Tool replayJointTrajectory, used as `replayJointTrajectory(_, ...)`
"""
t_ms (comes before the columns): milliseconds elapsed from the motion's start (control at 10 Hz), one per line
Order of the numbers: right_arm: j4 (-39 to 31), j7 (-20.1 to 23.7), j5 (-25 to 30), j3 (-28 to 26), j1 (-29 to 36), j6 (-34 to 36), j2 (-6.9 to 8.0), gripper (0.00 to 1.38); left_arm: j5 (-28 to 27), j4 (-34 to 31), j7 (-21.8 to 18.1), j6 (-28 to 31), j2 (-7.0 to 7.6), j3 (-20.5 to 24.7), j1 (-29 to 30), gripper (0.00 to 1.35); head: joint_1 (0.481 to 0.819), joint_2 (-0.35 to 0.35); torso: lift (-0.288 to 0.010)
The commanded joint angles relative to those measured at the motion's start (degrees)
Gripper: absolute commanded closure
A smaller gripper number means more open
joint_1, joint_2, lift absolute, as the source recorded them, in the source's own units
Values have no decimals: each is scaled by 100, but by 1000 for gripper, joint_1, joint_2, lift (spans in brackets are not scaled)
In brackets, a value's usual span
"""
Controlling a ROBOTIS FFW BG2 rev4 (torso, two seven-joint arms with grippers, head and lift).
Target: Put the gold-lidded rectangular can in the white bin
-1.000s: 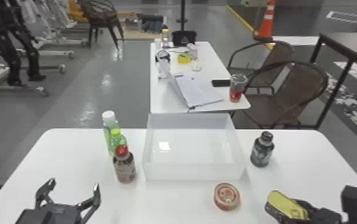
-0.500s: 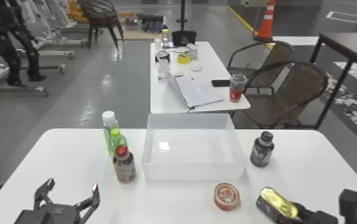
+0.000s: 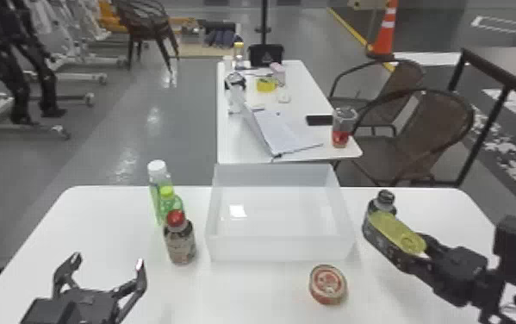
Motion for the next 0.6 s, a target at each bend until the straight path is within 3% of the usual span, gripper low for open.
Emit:
replayJointTrajectory(0, -421, -111, -50, 27, -158, 274, 188, 1276, 74, 58, 36, 0, -15, -88, -64, 154, 549, 0, -100)
replayJointTrajectory(300, -184, -524, -357, 695, -694, 257, 241, 1276, 206, 163, 150, 18, -15, -229, -161, 154, 549, 0, -100)
replayJointTrajectory(500, 581, -805, -489, 1143, -1230, -253, 487, 1276, 285, 225, 176, 35, -15, -282, -222, 154, 549, 0, -100)
